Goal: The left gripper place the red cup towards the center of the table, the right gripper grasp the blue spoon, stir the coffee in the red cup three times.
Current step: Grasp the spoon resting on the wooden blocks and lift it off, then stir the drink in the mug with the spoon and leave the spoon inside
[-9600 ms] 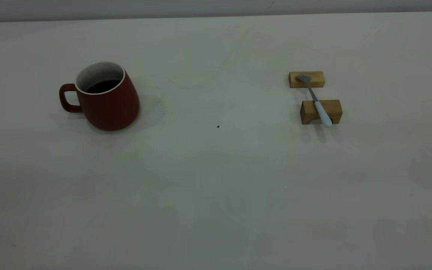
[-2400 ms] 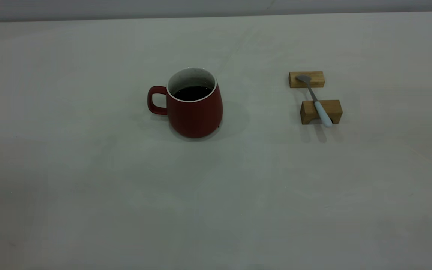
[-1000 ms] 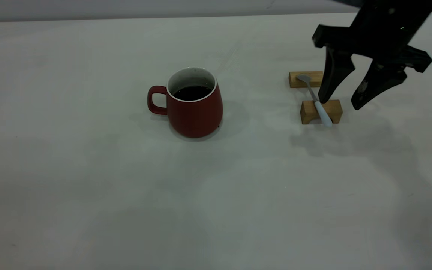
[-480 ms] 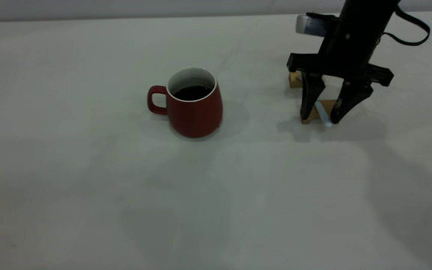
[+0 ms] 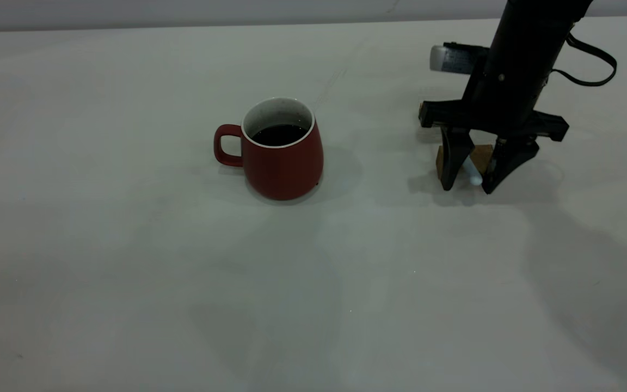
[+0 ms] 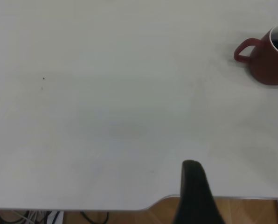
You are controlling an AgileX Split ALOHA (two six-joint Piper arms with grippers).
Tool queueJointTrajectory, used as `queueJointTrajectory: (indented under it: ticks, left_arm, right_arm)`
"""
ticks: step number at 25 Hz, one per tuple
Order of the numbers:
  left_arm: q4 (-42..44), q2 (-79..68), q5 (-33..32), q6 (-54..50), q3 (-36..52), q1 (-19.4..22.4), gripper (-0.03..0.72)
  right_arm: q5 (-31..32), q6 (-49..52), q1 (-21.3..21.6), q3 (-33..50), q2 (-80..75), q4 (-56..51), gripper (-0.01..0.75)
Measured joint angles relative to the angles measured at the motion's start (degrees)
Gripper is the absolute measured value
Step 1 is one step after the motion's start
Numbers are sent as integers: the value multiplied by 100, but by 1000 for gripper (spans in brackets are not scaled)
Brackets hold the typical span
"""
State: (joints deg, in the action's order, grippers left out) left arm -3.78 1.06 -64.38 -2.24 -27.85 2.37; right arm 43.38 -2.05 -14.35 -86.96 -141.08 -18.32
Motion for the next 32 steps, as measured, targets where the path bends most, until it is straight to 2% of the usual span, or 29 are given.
queueJointTrajectory:
  ticks: [5,9,10,13,18,22,28,32]
  left_arm:
    - [0,0,0,0,0,0,551]
    - [0,0,0,0,0,0,551]
    - [0,0,0,0,0,0,551]
    - [0,0,0,0,0,0,551]
    - [0,0,0,0,0,0,551]
    - [0,0,0,0,0,0,551]
    - [0,0,0,0,0,0,551]
    - [0,0,0,0,0,0,551]
  right_arm:
    - [76,0,0,0,0,95,351]
    - [76,0,0,0,0,108,154]
    - [99,0,0,-5,0,116,137]
    - [416,0,0,-101,21,136,141]
    - [1707,-1,0,-506,453,-279,141]
    - [1986,-194,-159,-639,771,-1797,141]
    - [1984,-630,-769,-644,443,-4346,141]
    - [2004,-809,-854,-644,177,-5984,141]
